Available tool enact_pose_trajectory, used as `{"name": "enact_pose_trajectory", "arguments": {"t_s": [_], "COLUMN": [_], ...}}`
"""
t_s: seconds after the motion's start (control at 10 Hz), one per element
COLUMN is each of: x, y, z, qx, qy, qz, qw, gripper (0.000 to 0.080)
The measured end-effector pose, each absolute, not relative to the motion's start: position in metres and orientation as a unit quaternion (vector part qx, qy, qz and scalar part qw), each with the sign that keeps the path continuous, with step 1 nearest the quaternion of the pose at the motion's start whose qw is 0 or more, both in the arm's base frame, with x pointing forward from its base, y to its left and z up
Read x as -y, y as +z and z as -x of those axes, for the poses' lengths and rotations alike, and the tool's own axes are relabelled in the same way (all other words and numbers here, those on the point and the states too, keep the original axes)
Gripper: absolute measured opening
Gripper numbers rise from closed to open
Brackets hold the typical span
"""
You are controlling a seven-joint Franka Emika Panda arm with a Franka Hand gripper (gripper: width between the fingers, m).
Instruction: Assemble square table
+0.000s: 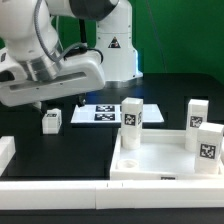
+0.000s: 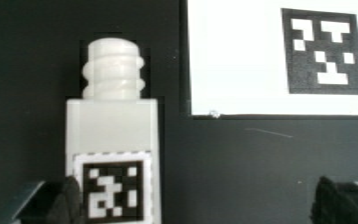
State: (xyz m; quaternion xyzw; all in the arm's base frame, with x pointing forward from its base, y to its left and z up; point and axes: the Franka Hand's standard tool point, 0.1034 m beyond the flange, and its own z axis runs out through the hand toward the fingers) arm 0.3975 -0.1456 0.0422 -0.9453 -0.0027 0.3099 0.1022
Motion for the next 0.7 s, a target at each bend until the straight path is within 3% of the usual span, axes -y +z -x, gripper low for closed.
{"name": "enact_pose_trajectory", "arguments": {"t_s": [0.1,0.2,0.5,0.7], "x": [0.1507,0.1505,0.1553,0.155], "y": [0.0388,0.0348,0.0291,0.0295], "z": [-0.407,-0.4141,-0.4137,-0.414], "qx": [-0.001,0.002,-0.013,-0.012], "qy": [0.341,0.359,0.43,0.43], "qz": [0.936,0.929,0.894,0.895], "qw": [0.09,0.092,0.124,0.123], "gripper": [0.0649,0.0649,0.0649,0.0649]}}
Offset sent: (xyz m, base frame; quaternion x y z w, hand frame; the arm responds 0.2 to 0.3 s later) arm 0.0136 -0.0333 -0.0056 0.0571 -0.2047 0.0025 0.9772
